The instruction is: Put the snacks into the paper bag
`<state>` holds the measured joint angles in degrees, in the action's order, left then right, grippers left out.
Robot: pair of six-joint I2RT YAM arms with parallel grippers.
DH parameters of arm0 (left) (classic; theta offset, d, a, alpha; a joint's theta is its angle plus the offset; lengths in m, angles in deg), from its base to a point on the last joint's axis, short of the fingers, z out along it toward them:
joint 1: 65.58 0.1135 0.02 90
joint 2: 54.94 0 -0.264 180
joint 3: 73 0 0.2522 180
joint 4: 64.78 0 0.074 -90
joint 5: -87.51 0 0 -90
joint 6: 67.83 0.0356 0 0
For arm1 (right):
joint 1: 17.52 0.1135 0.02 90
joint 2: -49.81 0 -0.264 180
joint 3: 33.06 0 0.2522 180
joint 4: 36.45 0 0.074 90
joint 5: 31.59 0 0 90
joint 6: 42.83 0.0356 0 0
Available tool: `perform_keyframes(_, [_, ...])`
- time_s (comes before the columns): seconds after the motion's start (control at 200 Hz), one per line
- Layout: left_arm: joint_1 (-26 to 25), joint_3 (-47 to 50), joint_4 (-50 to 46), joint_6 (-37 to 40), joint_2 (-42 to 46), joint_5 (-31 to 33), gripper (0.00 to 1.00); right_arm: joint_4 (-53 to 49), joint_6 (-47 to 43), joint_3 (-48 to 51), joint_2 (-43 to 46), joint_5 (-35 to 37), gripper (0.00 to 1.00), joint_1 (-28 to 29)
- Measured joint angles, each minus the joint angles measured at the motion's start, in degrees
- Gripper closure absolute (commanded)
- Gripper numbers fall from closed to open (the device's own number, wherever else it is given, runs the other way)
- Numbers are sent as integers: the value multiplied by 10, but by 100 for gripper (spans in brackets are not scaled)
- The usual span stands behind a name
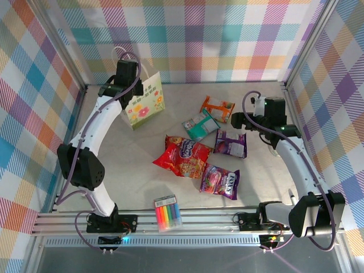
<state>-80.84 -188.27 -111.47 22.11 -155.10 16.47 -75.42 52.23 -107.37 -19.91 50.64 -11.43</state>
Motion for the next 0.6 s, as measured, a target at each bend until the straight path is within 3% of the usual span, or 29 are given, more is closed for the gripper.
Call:
perform_keyframes(0.23, [0,0,1,-4,0,0,100,-3,0,0,0,1,3,4])
perform_keyframes(0.6, [-1,61,0,-21,74,-3,100,-6,1,1,3,1,3,7])
